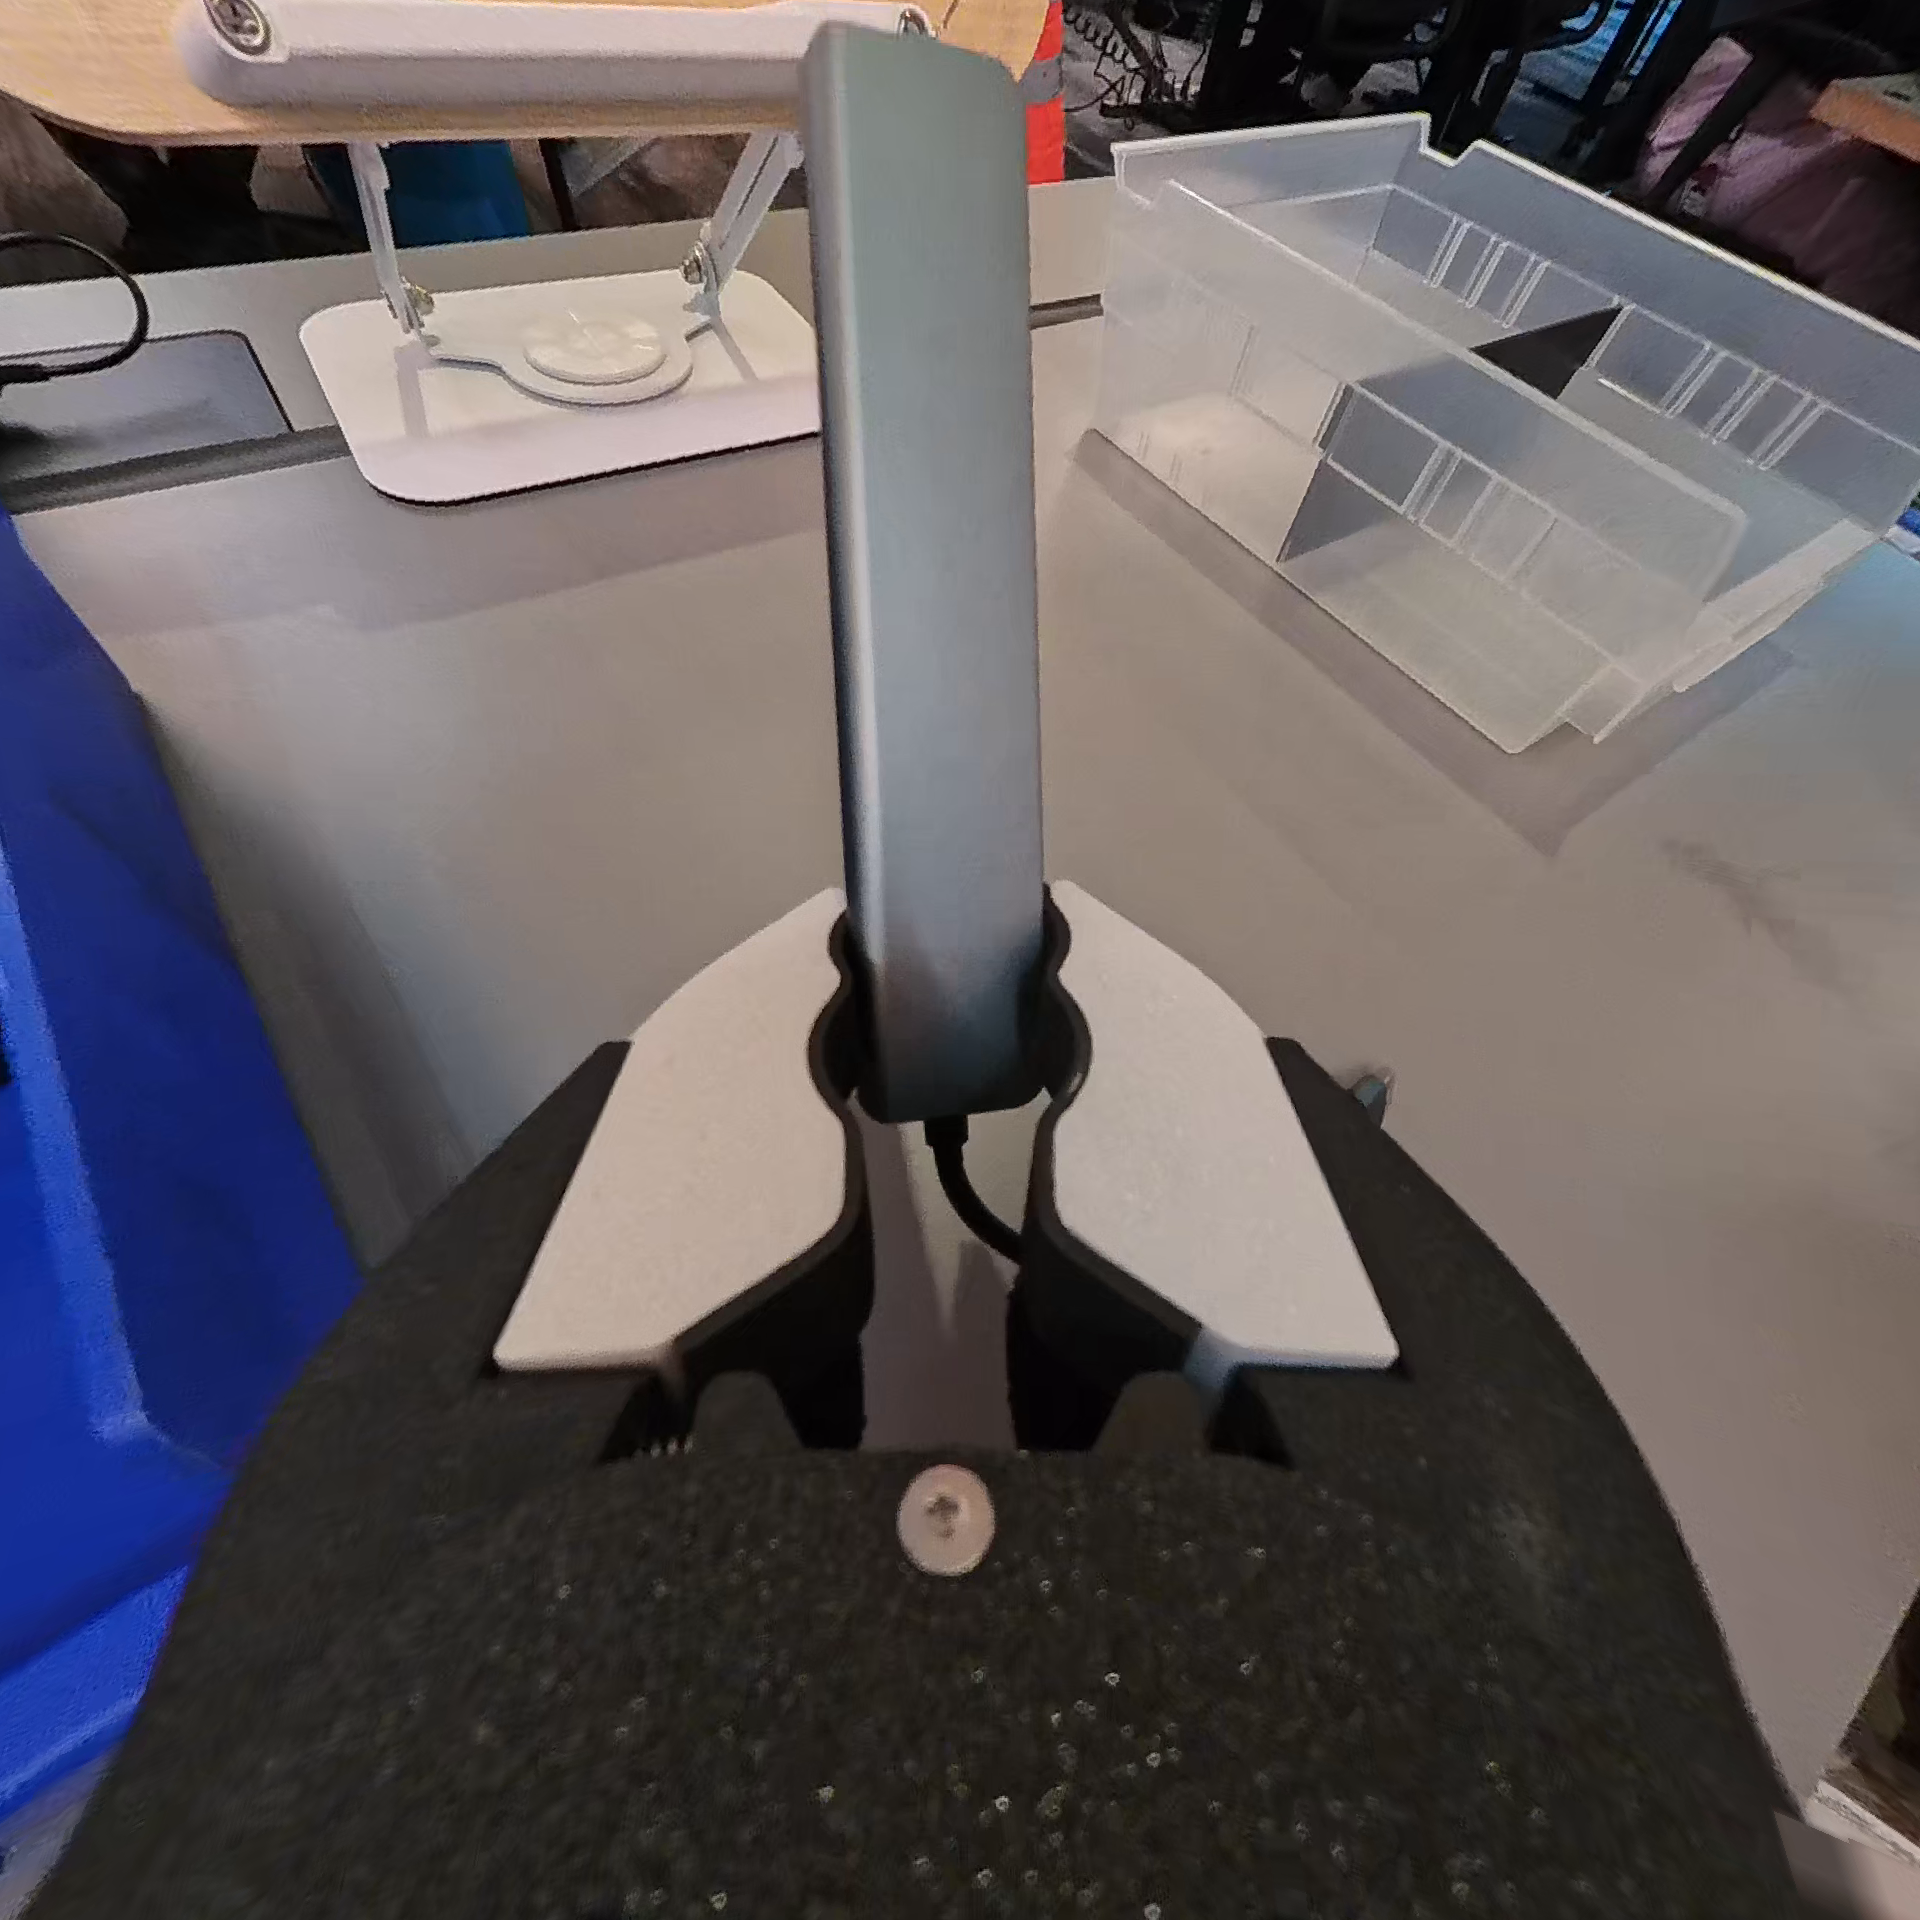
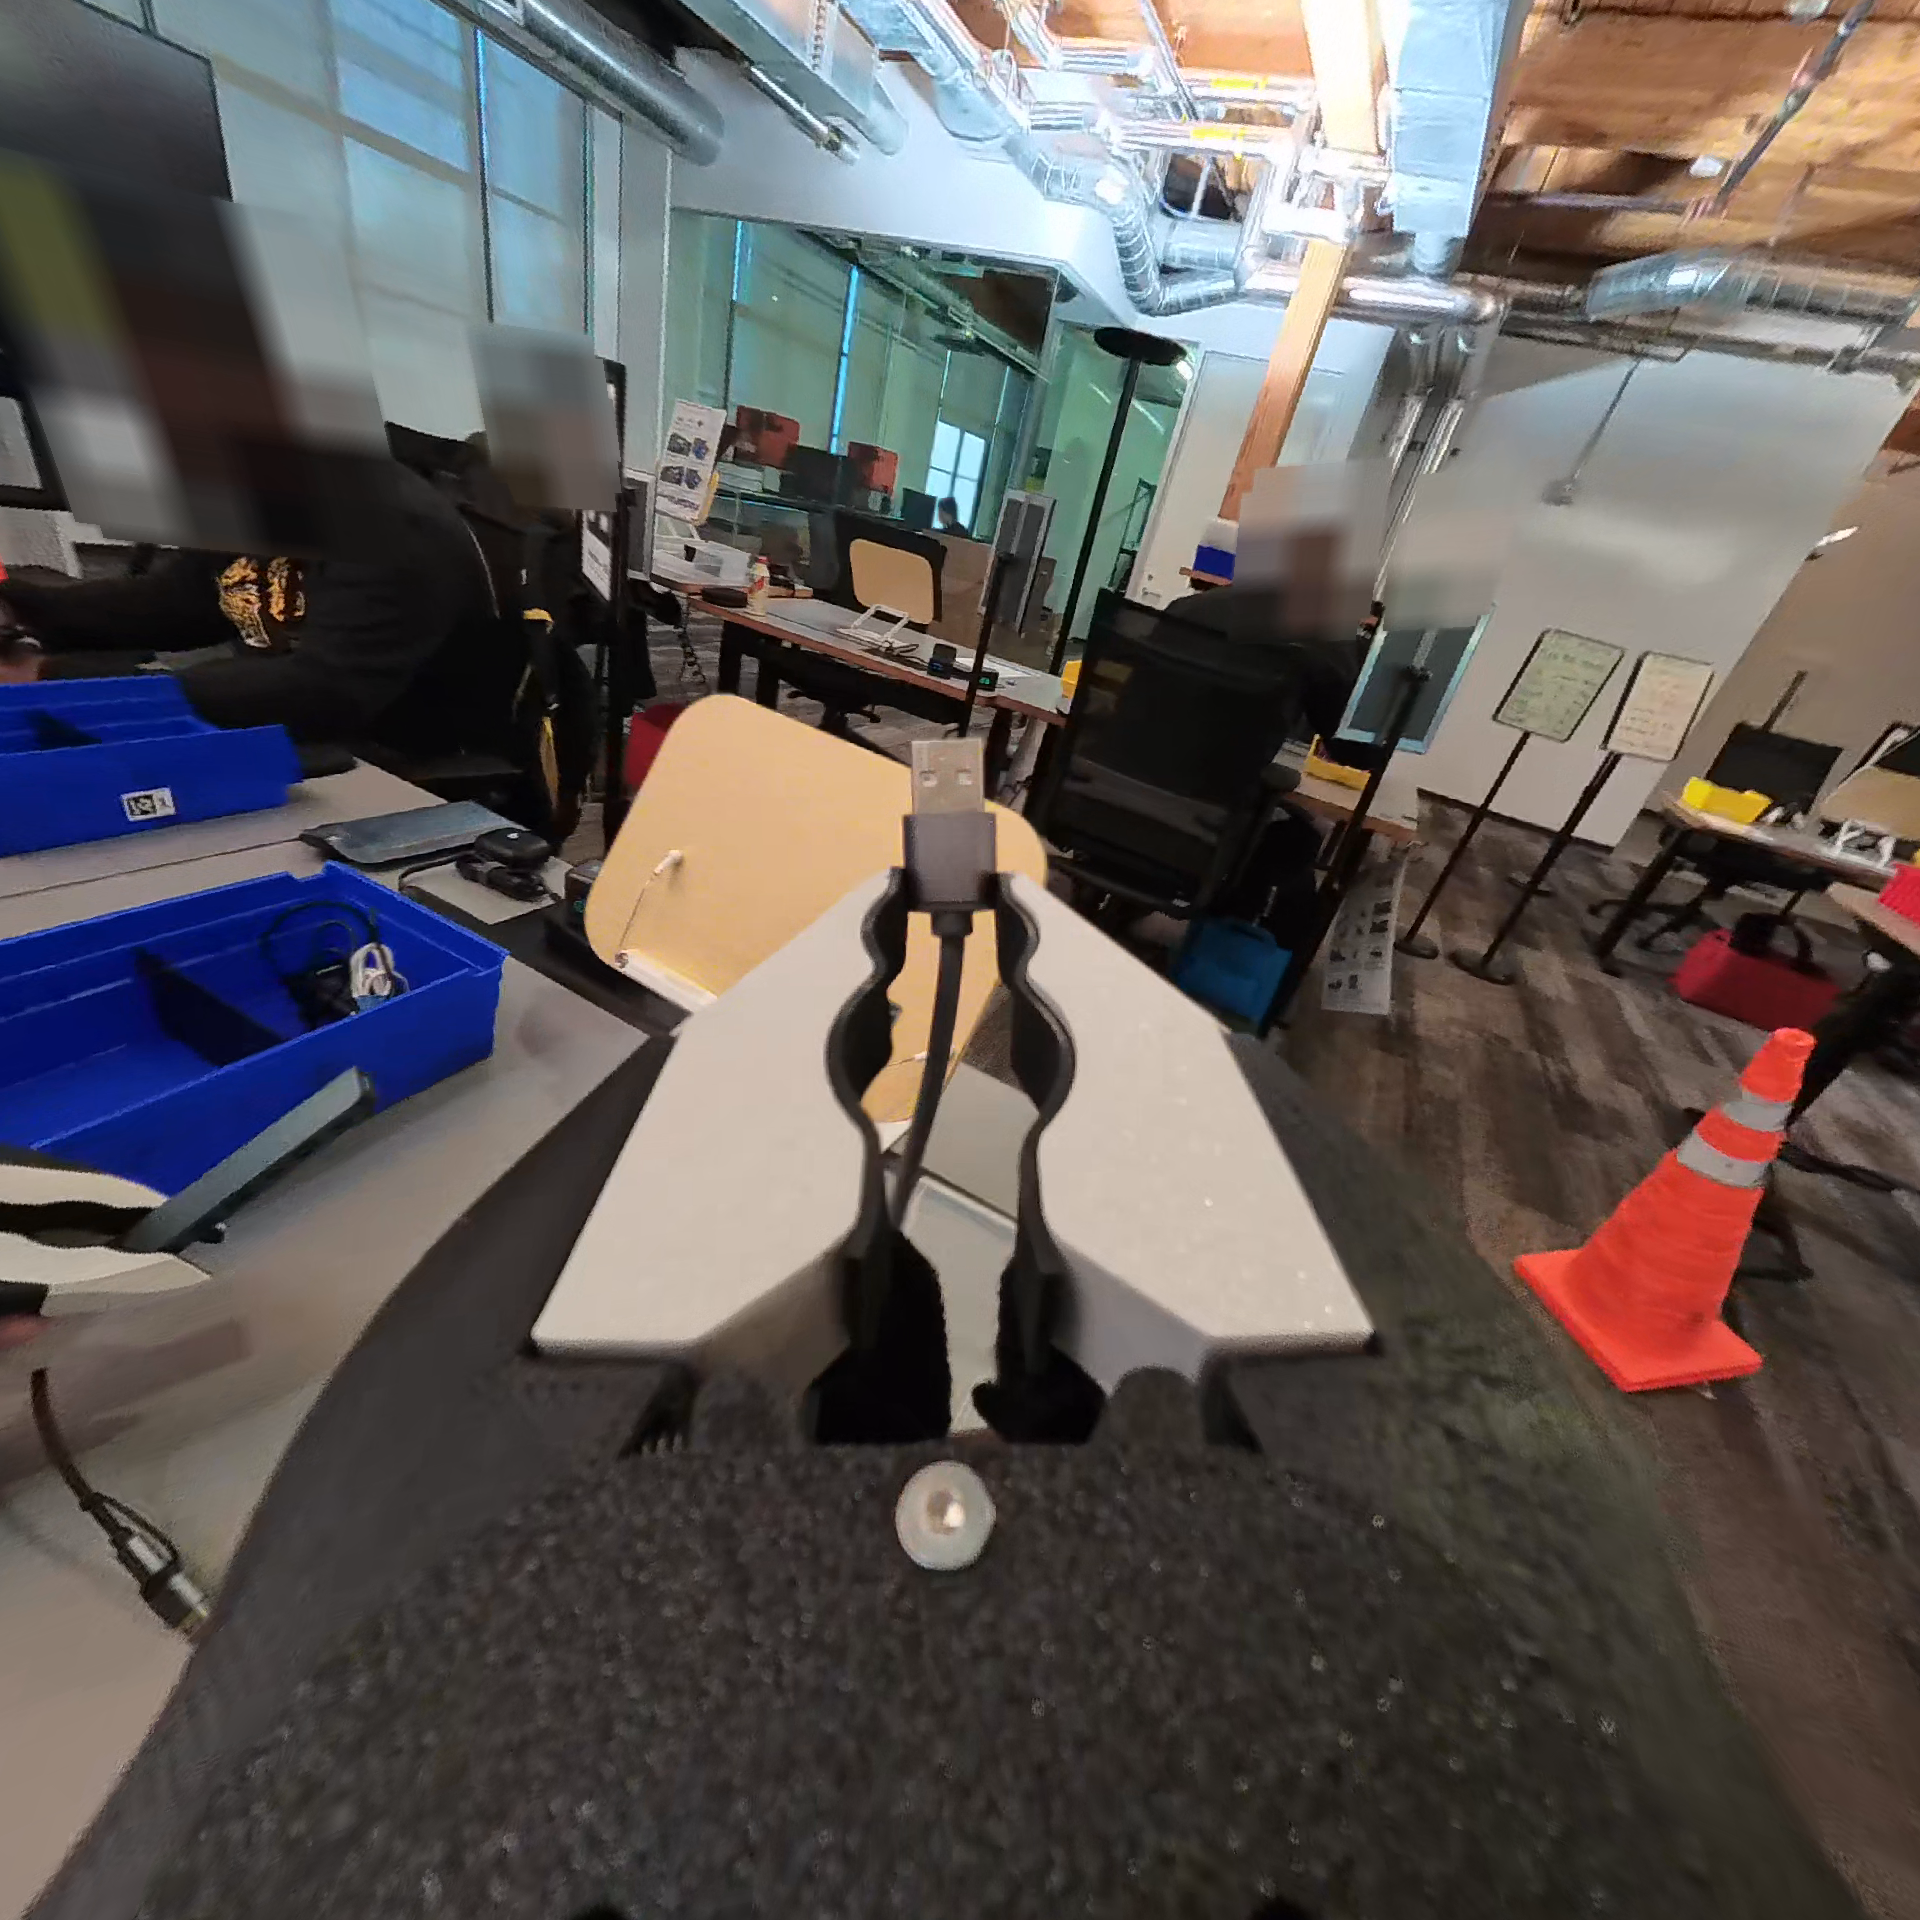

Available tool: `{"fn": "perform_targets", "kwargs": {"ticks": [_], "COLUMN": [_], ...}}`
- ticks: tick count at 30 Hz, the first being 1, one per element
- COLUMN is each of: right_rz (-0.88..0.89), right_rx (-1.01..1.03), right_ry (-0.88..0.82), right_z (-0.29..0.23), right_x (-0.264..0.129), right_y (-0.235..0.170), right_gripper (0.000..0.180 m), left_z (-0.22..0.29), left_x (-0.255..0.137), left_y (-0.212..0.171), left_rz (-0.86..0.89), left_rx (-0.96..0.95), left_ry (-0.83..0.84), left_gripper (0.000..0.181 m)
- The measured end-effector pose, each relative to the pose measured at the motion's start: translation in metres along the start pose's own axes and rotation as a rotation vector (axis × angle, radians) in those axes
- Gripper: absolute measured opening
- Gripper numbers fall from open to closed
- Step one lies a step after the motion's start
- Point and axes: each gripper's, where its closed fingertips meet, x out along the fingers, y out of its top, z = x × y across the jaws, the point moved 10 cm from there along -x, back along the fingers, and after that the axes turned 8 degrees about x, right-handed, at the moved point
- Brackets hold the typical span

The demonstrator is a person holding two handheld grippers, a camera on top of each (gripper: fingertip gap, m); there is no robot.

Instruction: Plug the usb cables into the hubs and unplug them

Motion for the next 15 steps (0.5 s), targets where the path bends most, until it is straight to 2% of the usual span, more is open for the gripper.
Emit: {"fn": "perform_targets", "kwargs": {"ticks": [3, 6, 10, 13, 15], "right_rz": [-0.044, -0.115, -0.303, -0.510, -0.626], "right_rx": [0.056, 0.068, 0.182, 0.288, 0.286], "right_ry": [0.014, -0.029, -0.065, -0.026, -0.027], "right_z": [0.011, 0.022, 0.037, 0.036, 0.029], "right_x": [0.008, 0.016, 0.023, 0.025, 0.027], "right_y": [-0.017, -0.055, -0.136, -0.205, -0.243], "right_gripper": [0.015, 0.015, 0.015, 0.015, 0.016], "left_z": [-0.001, 0.000, 0.001, 0.002, 0.003], "left_x": [0.000, 0.000, 0.001, 0.001, 0.003], "left_y": [0.000, -0.001, -0.001, -0.001, -0.003], "left_rz": [0.003, 0.001, 0.002, -0.001, -0.007], "left_rx": [-0.005, -0.003, -0.001, 0.003, 0.003], "left_ry": [-0.010, -0.017, -0.027, -0.035, -0.045], "left_gripper": [0.030, 0.030, 0.030, 0.030, 0.030]}}
